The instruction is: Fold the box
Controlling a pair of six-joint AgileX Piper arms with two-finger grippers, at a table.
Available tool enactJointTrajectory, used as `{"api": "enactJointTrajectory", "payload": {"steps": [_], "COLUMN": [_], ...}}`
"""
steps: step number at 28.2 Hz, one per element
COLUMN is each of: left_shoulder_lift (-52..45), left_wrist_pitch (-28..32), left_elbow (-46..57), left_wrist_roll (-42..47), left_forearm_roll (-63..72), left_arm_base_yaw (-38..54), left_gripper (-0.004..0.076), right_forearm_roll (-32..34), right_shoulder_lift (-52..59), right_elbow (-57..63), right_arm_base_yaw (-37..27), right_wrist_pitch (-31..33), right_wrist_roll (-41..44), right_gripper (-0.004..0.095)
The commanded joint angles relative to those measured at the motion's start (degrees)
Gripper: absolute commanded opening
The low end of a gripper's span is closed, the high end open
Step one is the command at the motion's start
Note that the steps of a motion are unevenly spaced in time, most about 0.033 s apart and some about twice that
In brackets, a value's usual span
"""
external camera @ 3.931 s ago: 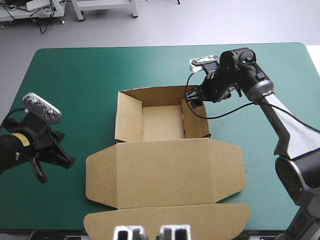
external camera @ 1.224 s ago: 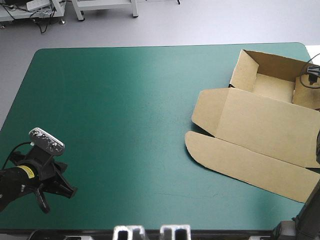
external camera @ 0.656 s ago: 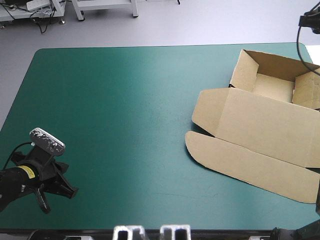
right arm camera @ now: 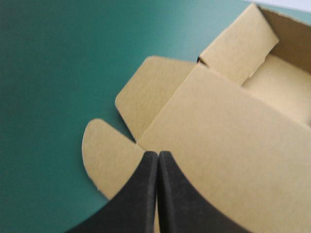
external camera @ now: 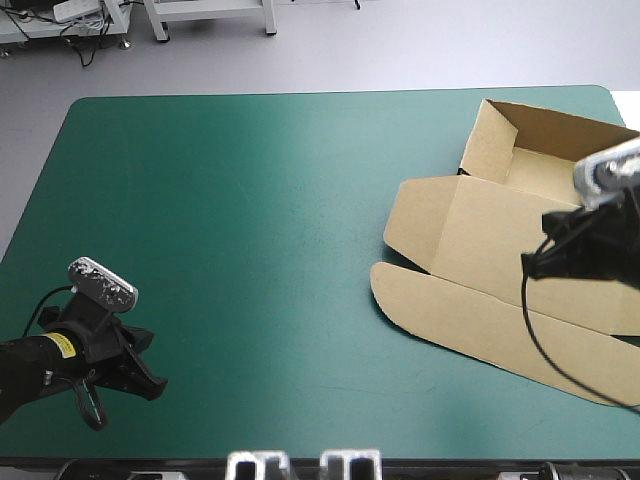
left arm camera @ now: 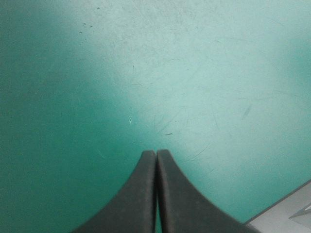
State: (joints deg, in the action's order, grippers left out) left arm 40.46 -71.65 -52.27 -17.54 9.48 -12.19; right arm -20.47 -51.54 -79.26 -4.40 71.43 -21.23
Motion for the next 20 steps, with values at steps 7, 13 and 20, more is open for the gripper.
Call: {"api": "enactJointTrajectory", "payload": {"steps": [7, 13, 20], "left_shoulder_lift": [-1.6, -4.7, -5.6], "left_wrist_pitch": [-0.4, -1.8, -1.6], "left_elbow": [-1.3, 0.8, 6.0], "left_wrist_roll": [0.2, 0.2, -0.2], "left_forearm_roll": [2.5, 2.5, 3.2], "left_arm_base_yaw": [-0.1, -0.1, -0.1], "left_gripper": [-0.0010, -0.0010, -0.0010], "right_forearm_roll": [-0.9, -0.8, 1.8], "right_shoulder_lift": [14.0, 20.6, 24.8], "right_elbow": [21.0, 28.8, 30.4], "right_arm_base_yaw": [0.2, 0.2, 0.2], "right_wrist_pitch": [0.0, 0.0, 0.0], "right_wrist_roll": [-0.4, -0.7, -0.4], "right_gripper": [-0.0015, -0.0015, -0.0015]}}
